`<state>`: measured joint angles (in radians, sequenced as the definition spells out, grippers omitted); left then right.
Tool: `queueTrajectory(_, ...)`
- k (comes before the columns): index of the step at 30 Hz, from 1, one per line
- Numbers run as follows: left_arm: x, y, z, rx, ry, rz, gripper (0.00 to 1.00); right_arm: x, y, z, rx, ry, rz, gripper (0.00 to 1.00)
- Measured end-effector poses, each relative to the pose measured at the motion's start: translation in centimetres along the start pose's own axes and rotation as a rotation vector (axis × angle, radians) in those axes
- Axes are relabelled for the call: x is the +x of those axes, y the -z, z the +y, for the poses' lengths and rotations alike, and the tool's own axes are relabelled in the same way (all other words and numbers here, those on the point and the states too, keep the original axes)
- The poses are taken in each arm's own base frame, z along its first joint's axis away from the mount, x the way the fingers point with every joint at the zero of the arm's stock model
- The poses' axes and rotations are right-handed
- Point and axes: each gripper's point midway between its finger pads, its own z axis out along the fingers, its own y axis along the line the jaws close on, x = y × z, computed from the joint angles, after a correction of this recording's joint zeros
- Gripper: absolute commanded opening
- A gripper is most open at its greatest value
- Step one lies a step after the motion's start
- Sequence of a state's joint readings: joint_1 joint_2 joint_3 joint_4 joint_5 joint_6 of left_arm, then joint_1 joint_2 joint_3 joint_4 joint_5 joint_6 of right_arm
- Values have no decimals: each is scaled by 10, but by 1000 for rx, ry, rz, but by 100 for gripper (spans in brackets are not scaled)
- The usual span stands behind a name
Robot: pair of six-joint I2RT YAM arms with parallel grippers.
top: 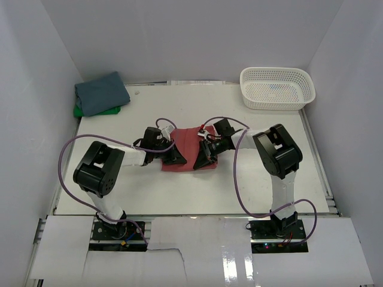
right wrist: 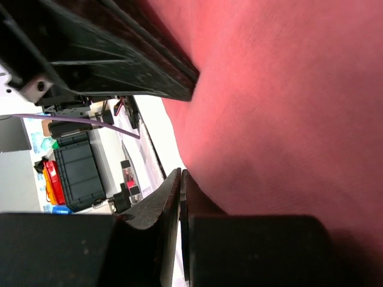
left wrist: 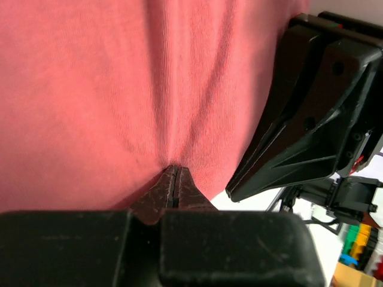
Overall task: Fold and stack the t-shirts
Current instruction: Smooth out wrinkles on the folded tshirt
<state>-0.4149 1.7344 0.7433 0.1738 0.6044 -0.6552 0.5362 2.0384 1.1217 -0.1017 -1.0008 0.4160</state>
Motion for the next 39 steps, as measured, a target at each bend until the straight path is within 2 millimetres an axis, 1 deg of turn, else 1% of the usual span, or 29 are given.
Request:
queueTrajectory(2, 4, -2, 3, 12, 5, 6, 0, 0, 0, 0, -1, -1, -1, 8)
queueTrajectory(6, 5, -3, 1, 37, -11, -4, 0, -2, 3, -2, 0, -1, -7, 8)
queueTrajectory(9, 6, -3, 1, 46, -18, -9, 0, -4, 8, -7, 5, -3, -19, 8)
queueTrajectory(15, 7, -2, 2, 56, -32, -22, 0, -10, 33, -32, 50, -38, -69, 8)
queueTrajectory(18, 10, 0, 2, 58, -37, -24, 0, -7, 41, -42, 73, -67, -76, 8)
queueTrajectory(31, 24, 22, 6, 36, -35, -30, 0, -2, 45, -48, 158, -99, -50, 8)
queueTrajectory(36, 26, 25, 9, 22, -22, -23, 0, -1, 52, -49, 216, -100, -55, 10)
queueTrajectory(39, 26, 25, 8, 17, -15, -15, 0, -2, 60, -47, 280, -94, -67, 10)
